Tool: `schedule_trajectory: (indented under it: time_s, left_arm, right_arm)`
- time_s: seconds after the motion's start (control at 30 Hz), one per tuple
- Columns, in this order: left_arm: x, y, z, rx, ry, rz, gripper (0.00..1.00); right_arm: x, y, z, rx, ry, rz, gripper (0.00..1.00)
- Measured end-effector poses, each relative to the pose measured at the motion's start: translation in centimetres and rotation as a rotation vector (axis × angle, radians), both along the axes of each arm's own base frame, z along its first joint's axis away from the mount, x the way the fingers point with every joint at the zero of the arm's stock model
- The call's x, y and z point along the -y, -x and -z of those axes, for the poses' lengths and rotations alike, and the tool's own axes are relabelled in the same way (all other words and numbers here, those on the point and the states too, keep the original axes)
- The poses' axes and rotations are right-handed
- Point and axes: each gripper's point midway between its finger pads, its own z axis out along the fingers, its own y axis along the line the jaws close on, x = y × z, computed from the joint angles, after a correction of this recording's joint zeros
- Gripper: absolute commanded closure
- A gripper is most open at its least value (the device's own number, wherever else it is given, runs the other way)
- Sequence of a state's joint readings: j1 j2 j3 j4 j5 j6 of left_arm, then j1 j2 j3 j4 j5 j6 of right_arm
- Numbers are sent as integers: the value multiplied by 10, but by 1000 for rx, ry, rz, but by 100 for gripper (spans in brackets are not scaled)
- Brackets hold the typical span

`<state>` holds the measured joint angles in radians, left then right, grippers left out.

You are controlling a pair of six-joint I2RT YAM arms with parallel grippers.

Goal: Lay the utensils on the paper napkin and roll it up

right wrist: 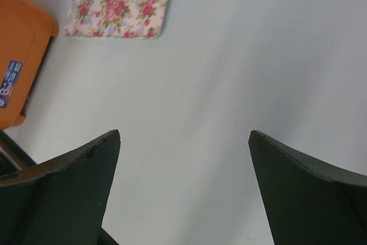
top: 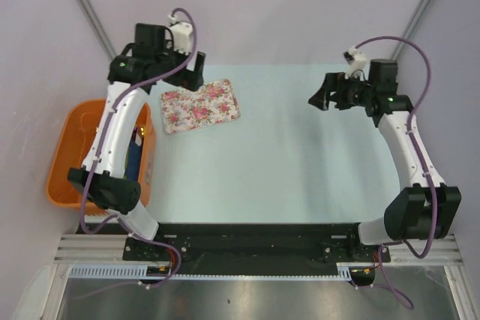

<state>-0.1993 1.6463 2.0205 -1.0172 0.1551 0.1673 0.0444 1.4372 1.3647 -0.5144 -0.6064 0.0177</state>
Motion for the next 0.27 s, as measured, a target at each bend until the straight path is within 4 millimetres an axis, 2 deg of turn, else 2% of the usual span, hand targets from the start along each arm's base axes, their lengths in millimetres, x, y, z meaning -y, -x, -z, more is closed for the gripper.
schedule_trajectory:
  time_s: [0.13, 0.2, 0.27]
  left_arm:
    - [42, 1, 24, -45, 19, 53, 0]
    - [50, 3, 38, -75, 27, 54, 0]
    - [55, 4, 49, -100, 38, 48, 0]
  right_arm:
    - [44, 6, -11, 31, 9, 124, 0]
    - [59, 14, -13, 35, 14, 168, 0]
    - [64, 23, -15, 41, 16, 186, 0]
